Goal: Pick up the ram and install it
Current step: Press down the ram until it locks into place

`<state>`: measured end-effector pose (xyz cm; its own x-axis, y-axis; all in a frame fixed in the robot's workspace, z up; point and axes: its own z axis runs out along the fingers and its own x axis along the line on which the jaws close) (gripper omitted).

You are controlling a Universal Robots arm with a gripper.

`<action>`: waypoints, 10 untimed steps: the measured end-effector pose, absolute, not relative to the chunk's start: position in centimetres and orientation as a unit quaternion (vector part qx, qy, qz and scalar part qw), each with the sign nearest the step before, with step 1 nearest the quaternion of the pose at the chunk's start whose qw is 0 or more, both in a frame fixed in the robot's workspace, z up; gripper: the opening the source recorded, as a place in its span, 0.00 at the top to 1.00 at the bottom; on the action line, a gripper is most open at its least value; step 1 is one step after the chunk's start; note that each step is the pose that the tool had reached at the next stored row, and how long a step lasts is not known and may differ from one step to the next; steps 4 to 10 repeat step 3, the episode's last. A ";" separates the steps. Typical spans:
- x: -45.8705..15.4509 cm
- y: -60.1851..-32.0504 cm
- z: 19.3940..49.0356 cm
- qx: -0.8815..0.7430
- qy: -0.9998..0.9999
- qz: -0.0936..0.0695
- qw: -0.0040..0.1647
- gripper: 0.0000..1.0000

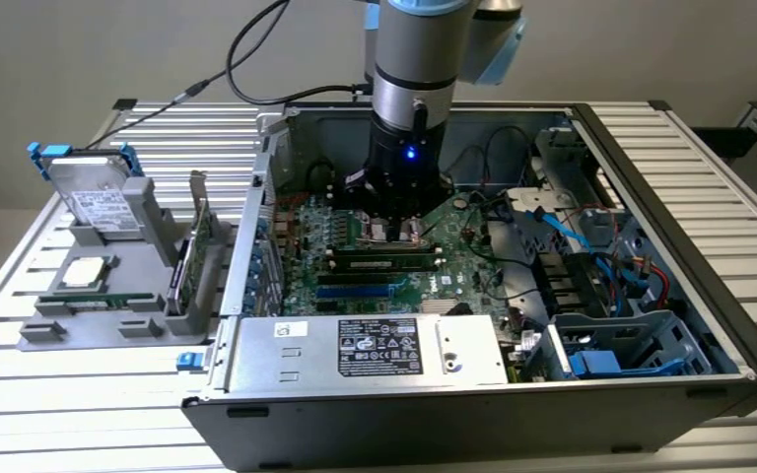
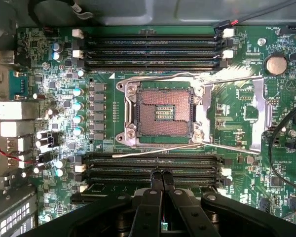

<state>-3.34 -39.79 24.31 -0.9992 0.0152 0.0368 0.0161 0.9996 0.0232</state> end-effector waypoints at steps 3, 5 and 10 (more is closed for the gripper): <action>-3.3 -39.8 24.3 -0.008 -1.000 -0.012 0.018 0.90; -3.3 -39.8 24.3 -0.008 -1.000 -0.012 0.018 0.90; -3.3 -39.8 24.3 -0.008 -1.000 -0.012 0.018 0.90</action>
